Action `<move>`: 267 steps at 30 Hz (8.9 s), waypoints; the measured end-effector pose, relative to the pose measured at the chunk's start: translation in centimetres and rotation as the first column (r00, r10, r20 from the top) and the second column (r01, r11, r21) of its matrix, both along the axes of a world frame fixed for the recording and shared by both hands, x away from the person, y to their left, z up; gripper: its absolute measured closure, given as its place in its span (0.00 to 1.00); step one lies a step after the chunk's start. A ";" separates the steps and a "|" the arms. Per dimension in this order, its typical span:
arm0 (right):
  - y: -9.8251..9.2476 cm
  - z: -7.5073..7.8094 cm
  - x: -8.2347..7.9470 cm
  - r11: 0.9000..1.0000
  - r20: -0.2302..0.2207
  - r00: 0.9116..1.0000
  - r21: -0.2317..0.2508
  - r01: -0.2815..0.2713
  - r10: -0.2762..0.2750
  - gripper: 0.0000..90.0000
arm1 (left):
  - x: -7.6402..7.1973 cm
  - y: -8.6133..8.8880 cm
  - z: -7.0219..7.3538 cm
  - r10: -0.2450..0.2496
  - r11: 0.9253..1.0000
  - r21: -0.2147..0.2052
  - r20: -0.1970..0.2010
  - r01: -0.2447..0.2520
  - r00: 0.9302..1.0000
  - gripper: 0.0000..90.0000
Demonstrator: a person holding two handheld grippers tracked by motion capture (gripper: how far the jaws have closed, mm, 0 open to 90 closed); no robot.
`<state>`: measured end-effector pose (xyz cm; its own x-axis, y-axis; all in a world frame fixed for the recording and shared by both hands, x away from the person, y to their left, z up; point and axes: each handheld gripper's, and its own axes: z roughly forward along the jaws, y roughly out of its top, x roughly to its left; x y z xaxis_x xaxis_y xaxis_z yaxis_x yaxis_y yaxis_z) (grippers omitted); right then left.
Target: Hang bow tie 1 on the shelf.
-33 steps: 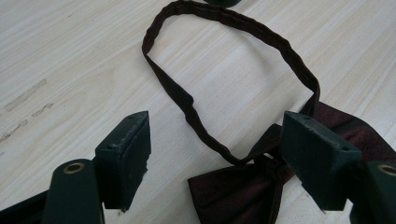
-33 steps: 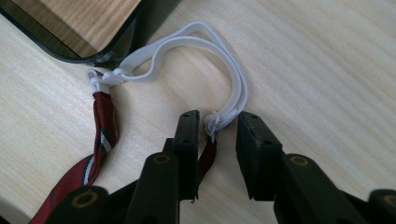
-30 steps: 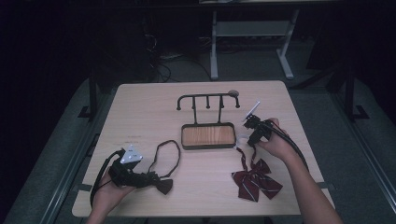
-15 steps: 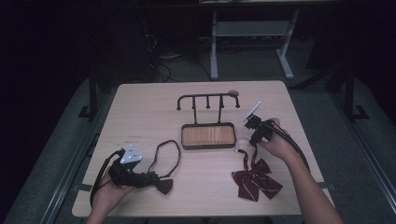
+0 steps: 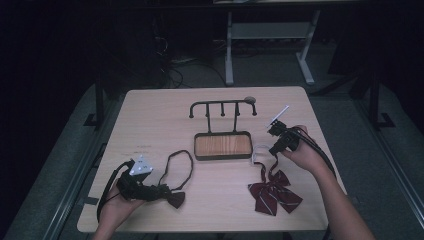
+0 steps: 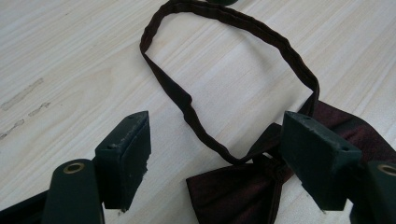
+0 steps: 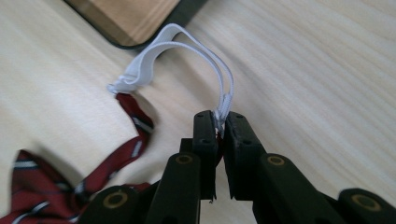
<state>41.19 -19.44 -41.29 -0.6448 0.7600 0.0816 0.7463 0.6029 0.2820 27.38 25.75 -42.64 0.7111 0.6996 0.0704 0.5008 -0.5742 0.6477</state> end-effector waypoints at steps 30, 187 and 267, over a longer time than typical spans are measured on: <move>-0.3 5.2 -2.7 0.994 0.053 0.995 0.067 -0.082 0.079 0.93 | 0.0 -0.1 -0.1 -0.004 1.000 0.007 -0.009 0.004 1.000 0.28; 0.1 12.0 2.7 0.990 0.093 0.995 0.138 -0.036 0.023 0.83 | 0.0 -0.3 -0.3 -0.013 1.000 0.000 -0.028 0.013 1.000 0.28; -2.6 6.1 -0.9 0.973 0.040 0.998 0.228 -0.048 0.040 0.55 | 0.1 -0.3 -0.3 -0.016 1.000 0.002 -0.031 0.016 0.999 0.28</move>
